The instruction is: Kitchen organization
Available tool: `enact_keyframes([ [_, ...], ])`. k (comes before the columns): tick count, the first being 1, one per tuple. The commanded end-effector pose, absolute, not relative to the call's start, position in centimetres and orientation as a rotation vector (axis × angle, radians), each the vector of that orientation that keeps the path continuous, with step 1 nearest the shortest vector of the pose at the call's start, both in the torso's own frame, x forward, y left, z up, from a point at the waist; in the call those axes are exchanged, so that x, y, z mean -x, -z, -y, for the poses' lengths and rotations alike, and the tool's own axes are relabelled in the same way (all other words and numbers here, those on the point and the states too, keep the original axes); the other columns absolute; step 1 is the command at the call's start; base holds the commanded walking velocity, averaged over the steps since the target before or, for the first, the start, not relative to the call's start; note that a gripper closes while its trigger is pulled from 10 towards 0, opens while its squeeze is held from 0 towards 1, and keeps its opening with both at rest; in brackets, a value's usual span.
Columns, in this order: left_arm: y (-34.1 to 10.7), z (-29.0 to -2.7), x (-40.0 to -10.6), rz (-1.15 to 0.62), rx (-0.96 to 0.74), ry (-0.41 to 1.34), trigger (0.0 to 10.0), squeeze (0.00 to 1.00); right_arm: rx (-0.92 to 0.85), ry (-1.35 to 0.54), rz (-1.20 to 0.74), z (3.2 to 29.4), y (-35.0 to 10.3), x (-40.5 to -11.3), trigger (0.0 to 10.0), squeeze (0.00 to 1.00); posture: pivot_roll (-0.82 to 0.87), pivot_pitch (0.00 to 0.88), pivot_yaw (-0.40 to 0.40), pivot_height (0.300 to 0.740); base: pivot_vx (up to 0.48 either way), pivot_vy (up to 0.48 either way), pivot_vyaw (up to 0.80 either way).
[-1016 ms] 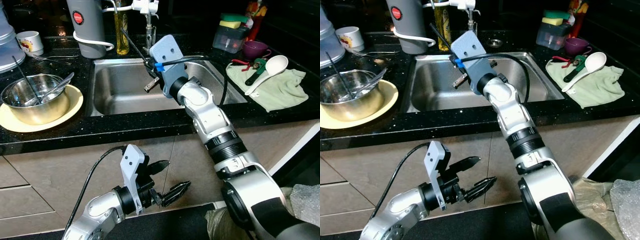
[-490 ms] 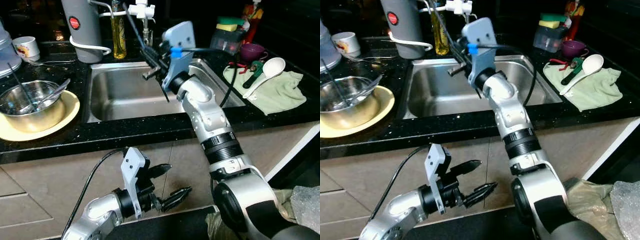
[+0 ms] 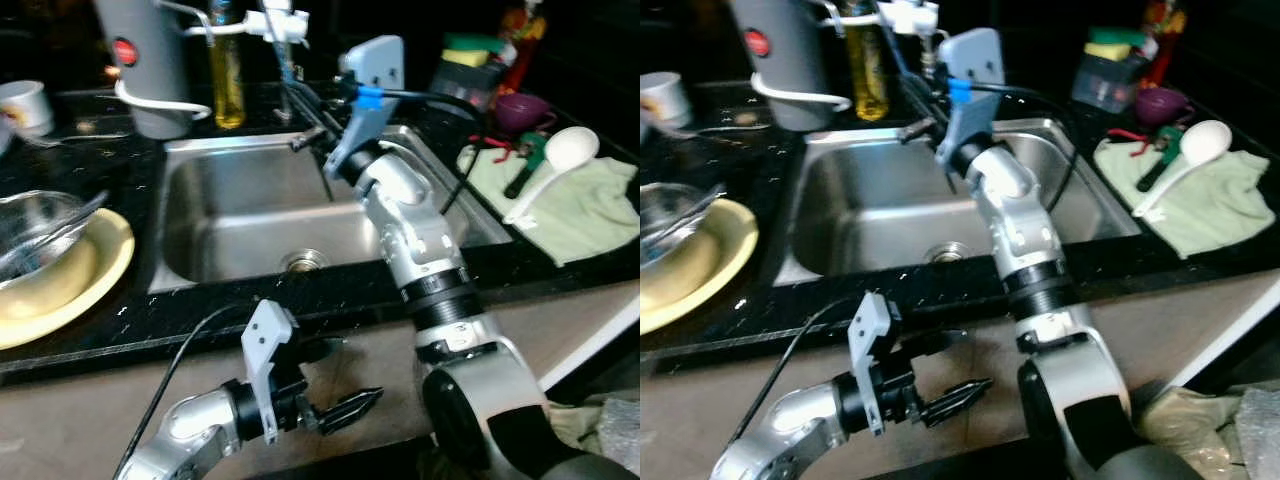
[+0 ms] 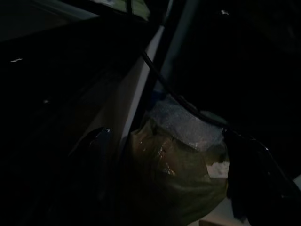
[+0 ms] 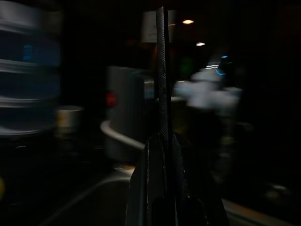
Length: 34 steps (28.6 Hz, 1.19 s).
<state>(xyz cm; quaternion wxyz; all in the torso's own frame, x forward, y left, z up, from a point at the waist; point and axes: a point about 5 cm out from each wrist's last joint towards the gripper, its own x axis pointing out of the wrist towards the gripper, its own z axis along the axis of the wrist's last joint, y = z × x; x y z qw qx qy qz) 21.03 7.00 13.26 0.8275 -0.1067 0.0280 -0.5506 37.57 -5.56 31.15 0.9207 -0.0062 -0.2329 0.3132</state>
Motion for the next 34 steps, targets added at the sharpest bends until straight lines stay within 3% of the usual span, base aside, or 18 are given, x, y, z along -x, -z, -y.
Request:
enact_keyframes([
  [1,-13.3,-6.7,-20.6,-0.065,0.212,1.195,10.0,0.0,0.002,-0.631,0.5,6.0,-31.5,-37.5,10.0,0.0,0.06,0.014,-0.053,0.74,0.251,0.0,0.8],
  [11,-13.3,-6.5,-20.1,-0.081,0.22,1.241,10.0,0.0,0.083,-0.656,0.483,6.1,-31.4,-37.6,10.0,0.0,0.06,0.018,-0.057,0.74,0.0,0.0,0.8],
  [17,-13.3,-6.3,-19.2,-0.122,0.266,1.321,10.0,0.0,0.391,-0.746,0.38,5.1,-29.3,-37.5,10.0,0.0,0.06,0.019,-0.058,0.74,0.0,0.0,0.8],
  [24,-13.4,-6.5,-19.1,-0.135,0.302,1.329,10.0,0.0,0.709,-0.702,0.195,5.3,-26.0,-38.3,10.0,0.0,0.05,0.021,-0.058,0.74,0.0,0.0,0.0],
  [33,-13.6,-6.7,-19.0,-0.142,0.311,1.334,10.0,0.0,0.772,-0.73,0.018,5.8,-23.7,-38.3,10.0,0.0,0.06,0.023,-0.059,0.74,0.0,0.0,0.0],
  [34,-13.7,-6.7,-18.9,-0.143,0.312,1.337,10.0,0.0,0.798,-0.745,-0.031,6.1,-23.0,-38.1,10.0,0.32,0.06,0.023,-0.059,0.74,0.0,0.0,0.0],
])
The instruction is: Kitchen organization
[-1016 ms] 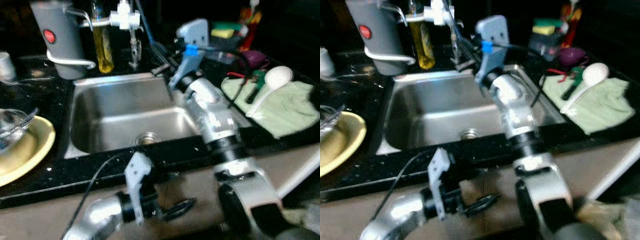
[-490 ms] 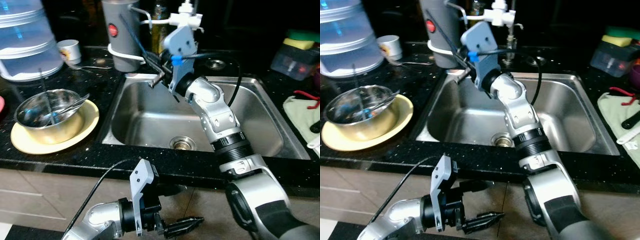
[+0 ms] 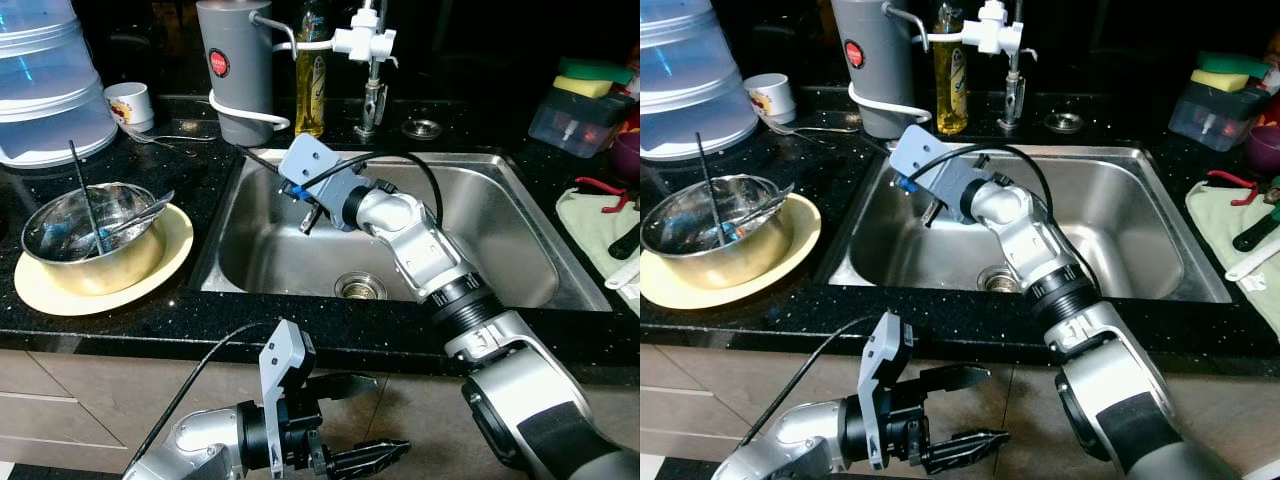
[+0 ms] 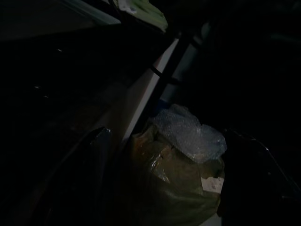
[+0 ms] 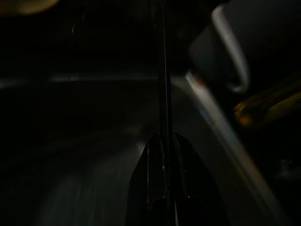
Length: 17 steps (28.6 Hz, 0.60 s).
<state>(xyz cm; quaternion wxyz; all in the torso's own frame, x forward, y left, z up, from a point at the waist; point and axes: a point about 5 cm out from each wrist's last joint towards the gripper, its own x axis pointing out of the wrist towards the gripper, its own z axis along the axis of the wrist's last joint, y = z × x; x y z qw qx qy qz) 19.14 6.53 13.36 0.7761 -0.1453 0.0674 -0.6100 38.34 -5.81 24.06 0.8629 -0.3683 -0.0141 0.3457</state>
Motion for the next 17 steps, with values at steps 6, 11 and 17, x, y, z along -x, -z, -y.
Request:
enact_keyframes([
  [6,-13.8,-6.7,-18.9,-0.141,0.308,1.342,10.0,0.0,0.687,-0.782,-0.021,6.0,-23.2,-37.7,10.0,1.0,0.06,0.02,-0.057,0.74,0.0,0.0,0.0],
  [11,-14.3,-6.7,-18.8,-0.124,0.312,1.35,10.0,0.0,0.424,-0.846,0.081,5.6,-24.8,-37.2,10.0,0.0,0.06,0.016,-0.057,0.74,0.0,0.0,0.0],
  [17,-17.6,-6.5,-18.4,0.011,0.482,1.433,10.0,0.0,0.142,-0.941,0.186,6.0,-26.1,-36.0,10.0,0.0,0.06,0.011,-0.054,0.74,0.0,0.0,0.0],
])
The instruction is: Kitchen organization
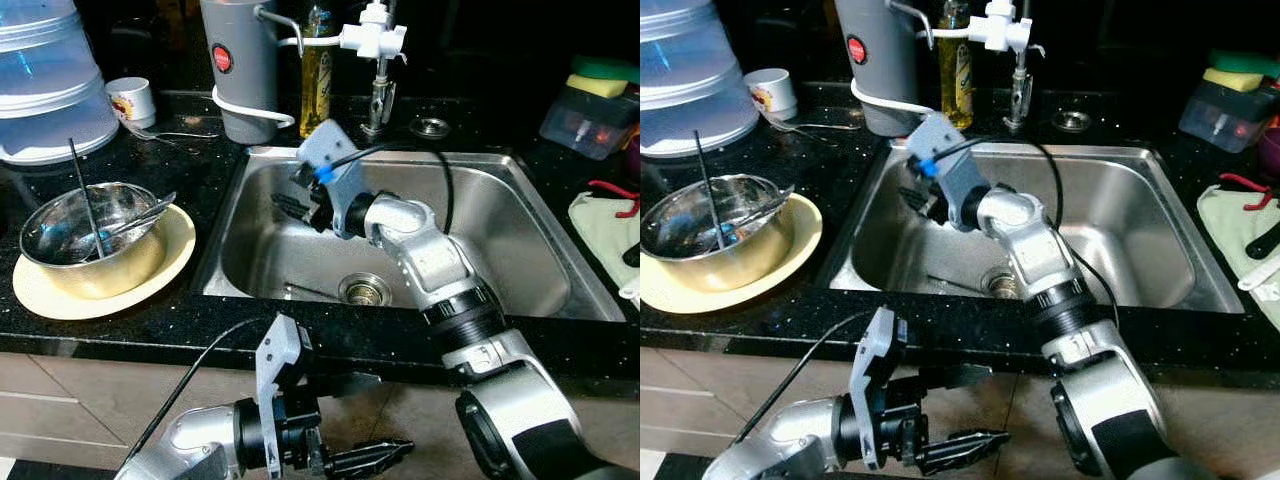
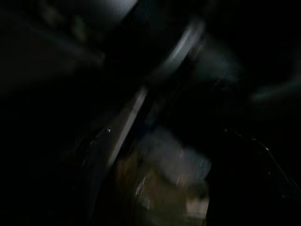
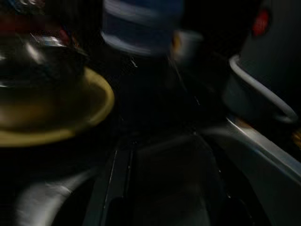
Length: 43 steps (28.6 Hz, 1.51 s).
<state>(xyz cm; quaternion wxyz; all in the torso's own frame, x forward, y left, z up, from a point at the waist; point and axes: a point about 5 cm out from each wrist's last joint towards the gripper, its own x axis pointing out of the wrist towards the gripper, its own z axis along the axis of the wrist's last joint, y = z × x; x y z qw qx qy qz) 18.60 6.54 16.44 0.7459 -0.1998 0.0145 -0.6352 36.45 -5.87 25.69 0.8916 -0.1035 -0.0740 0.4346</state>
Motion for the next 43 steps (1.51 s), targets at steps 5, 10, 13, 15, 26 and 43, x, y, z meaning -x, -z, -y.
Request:
enact_keyframes([
  [5,-20.1,-6.9,-18.4,0.124,0.554,1.473,10.0,0.0,-0.239,-1.007,0.343,7.2,-28.6,-34.9,10.0,0.0,0.06,0.003,-0.051,0.74,0.0,0.0,0.0],
  [10,-23.4,-7.3,-18.7,0.286,0.609,1.474,10.0,0.0,-0.43,-0.899,0.444,9.4,-29.7,-35.4,10.0,0.0,0.06,0.009,-0.048,0.74,0.0,0.0,0.0],
  [13,-25.1,-7.7,-19.0,0.364,0.607,1.438,10.0,0.0,-0.43,-0.787,0.442,10.6,-29.4,-36.2,10.0,0.0,0.06,0.012,-0.047,0.74,0.0,0.0,0.49],
  [15,-26.1,-7.9,-19.4,0.402,0.583,1.392,10.0,0.0,-0.431,-0.767,0.438,10.9,-29.3,-36.3,10.0,0.0,0.07,0.015,-0.046,0.74,0.0,0.0,0.77],
  [26,-30.5,-11.8,-23.4,0.551,0.35,0.955,10.0,0.0,-0.338,-0.72,0.369,11.1,-27.7,-36.4,10.0,0.0,0.07,0.029,-0.053,0.74,0.0,0.0,0.78],
  [43,-29.1,-17.7,-30.0,0.438,0.002,0.378,10.0,0.0,-0.282,-0.637,0.297,11.4,-25.8,-36.2,10.0,0.0,0.05,0.029,-0.047,0.74,0.0,0.0,0.37],
])
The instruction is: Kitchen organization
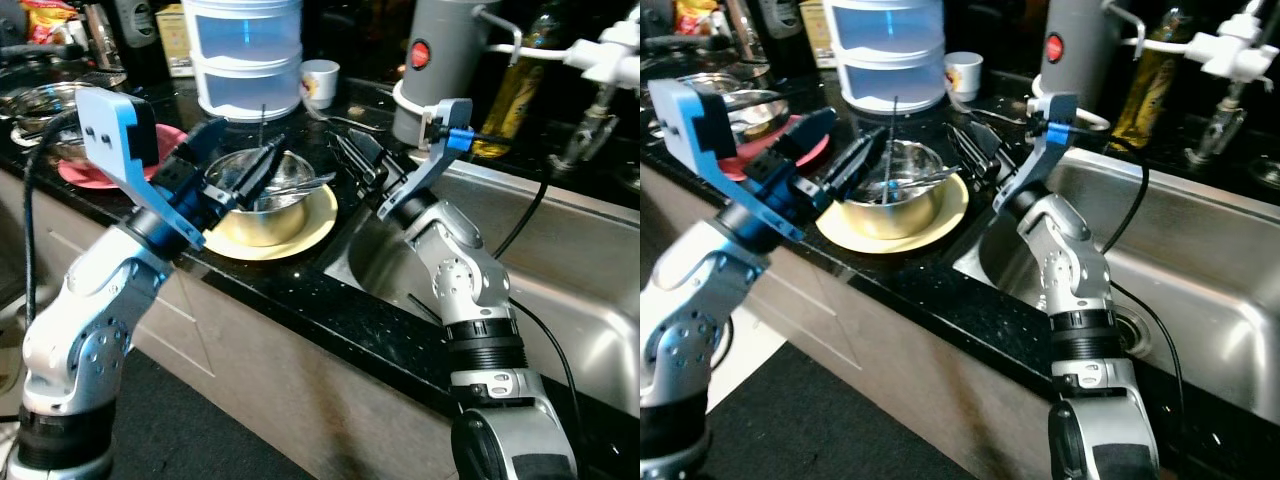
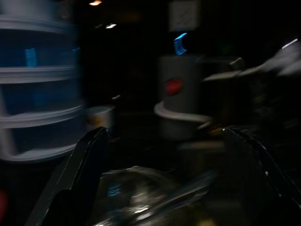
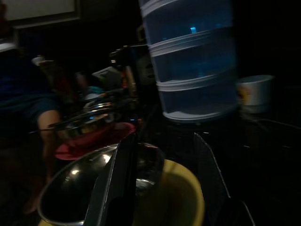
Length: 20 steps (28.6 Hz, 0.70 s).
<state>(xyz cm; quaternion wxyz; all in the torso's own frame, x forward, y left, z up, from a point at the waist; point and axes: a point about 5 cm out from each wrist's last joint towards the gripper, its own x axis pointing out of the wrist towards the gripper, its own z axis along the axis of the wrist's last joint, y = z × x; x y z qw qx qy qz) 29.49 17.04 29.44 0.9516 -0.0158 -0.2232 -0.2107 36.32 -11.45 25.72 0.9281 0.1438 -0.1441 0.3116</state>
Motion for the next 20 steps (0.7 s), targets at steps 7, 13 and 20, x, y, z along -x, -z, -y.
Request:
enact_keyframes([
  [7,-27.8,-21.3,-32.5,0.354,-0.123,0.167,10.0,0.0,-0.259,-0.615,0.27,11.7,-25.2,-36.0,10.0,0.0,0.05,0.03,-0.047,0.74,0.0,0.0,0.0],
  [13,-27.2,-23.4,-34.1,0.298,-0.166,0.043,10.0,0.0,-0.243,-0.607,0.26,12.1,-25.0,-35.9,10.0,0.0,0.04,0.032,-0.045,0.74,0.0,0.0,0.0],
  [20,-26.7,-24.4,-35.5,0.271,-0.155,-0.003,10.0,0.0,-0.232,-0.6,0.255,12.4,-24.9,-35.6,10.0,0.0,0.03,0.031,-0.04,0.74,0.0,0.0,0.0],
])
